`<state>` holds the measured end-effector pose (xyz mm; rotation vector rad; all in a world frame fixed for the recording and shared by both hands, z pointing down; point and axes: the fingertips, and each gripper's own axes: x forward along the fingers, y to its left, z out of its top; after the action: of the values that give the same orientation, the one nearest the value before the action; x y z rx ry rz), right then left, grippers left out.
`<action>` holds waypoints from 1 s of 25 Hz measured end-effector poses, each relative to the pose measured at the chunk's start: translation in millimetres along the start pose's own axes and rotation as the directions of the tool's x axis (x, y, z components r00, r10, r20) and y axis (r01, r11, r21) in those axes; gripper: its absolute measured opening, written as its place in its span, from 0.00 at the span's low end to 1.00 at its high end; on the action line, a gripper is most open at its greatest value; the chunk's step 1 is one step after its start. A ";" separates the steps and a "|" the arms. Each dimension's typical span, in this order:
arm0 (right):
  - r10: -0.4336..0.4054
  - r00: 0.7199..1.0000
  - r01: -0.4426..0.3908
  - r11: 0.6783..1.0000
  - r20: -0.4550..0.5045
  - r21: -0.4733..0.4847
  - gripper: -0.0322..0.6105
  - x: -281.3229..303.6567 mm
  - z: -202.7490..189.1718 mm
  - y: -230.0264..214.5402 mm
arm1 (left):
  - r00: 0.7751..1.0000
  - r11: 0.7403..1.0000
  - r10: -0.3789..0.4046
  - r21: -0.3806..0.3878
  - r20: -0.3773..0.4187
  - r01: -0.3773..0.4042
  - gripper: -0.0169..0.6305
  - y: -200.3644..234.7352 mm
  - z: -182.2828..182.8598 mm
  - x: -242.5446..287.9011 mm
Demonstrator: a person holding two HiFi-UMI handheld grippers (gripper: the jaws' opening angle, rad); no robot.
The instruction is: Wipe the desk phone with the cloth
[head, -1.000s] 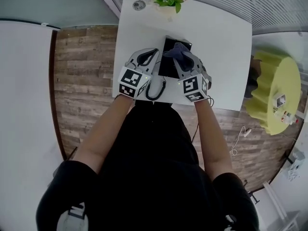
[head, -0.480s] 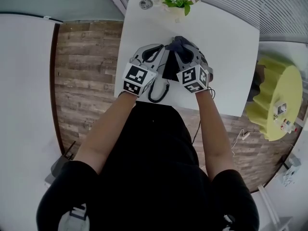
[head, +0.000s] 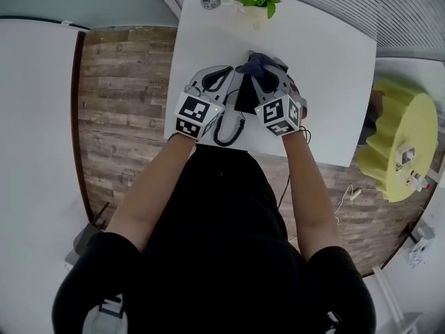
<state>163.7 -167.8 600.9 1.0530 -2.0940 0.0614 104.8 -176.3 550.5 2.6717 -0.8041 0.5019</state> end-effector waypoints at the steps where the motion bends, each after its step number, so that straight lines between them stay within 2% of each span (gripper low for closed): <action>1: 0.004 1.000 -0.004 1.000 0.001 0.006 0.22 -0.5 -1.3 3.4 | 1.000 1.000 0.000 0.003 -0.003 0.000 0.04 -0.9 -2.3 -1.4; 18: 0.046 0.999 -0.046 0.999 -0.019 -0.009 0.22 -9.8 -23.7 55.9 | 0.999 1.000 -0.013 0.011 -0.047 0.014 0.04 -23.7 -36.5 -21.7; 25: 0.064 0.997 -0.067 0.996 -0.047 -0.058 0.22 -13.2 -34.8 77.9 | 0.996 1.000 -0.025 0.013 -0.080 0.026 0.04 -37.0 -57.3 -25.9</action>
<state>135.4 -95.4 638.5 0.9389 -2.0768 0.0538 92.1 -112.8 584.1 2.6525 -0.7450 0.6059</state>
